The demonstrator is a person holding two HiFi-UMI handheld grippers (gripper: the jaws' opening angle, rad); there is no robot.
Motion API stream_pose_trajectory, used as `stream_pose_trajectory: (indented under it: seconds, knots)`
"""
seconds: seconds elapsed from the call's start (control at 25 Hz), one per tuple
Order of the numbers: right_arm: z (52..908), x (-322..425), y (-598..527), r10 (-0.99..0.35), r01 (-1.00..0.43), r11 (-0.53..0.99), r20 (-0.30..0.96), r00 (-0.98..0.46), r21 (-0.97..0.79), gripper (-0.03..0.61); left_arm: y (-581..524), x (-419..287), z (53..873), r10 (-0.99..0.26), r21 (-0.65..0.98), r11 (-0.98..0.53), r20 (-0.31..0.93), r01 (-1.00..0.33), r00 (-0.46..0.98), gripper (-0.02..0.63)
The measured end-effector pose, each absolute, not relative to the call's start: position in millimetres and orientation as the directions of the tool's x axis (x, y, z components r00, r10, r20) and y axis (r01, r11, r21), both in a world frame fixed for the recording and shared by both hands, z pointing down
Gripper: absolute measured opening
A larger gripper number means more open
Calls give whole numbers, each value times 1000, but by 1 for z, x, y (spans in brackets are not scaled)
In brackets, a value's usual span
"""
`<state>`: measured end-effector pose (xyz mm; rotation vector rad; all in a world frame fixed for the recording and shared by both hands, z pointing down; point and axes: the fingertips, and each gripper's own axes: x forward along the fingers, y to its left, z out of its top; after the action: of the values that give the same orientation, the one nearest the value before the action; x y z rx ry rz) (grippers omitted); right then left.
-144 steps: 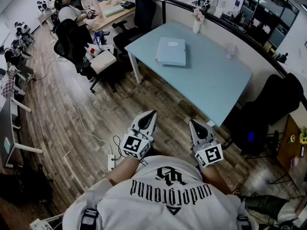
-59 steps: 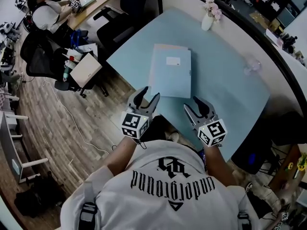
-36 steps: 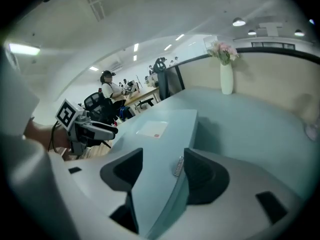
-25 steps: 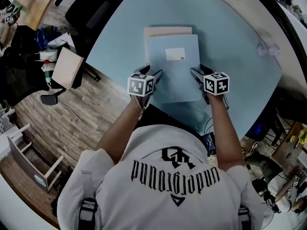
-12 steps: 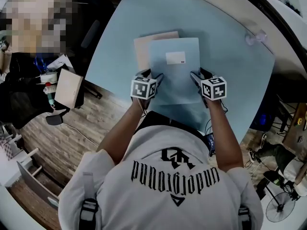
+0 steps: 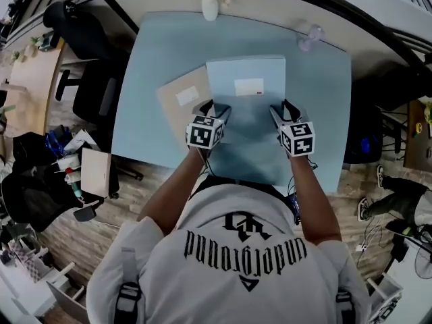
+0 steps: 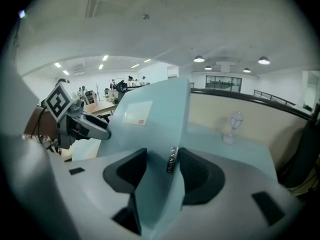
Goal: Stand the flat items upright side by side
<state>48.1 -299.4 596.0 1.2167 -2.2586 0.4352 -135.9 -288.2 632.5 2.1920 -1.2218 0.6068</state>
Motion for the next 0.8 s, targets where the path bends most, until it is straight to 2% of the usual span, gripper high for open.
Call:
stream_pose_trajectory:
  seconds: [0.32, 0.48, 0.8]
  knots:
    - [556, 143, -293, -828, -908, 404, 468, -309, 116, 195, -315, -45, 583, -681, 79, -566, 516, -821, 519, 247]
    - [552, 175, -286, -882, -925, 333, 406, -238, 182, 198, -316, -7, 582, -722, -15, -592, 455, -806, 522, 244]
    - [605, 208, -273, -881, -934, 299, 433, -191, 195, 184, -311, 23, 619, -714, -49, -599, 484, -799, 506, 227]
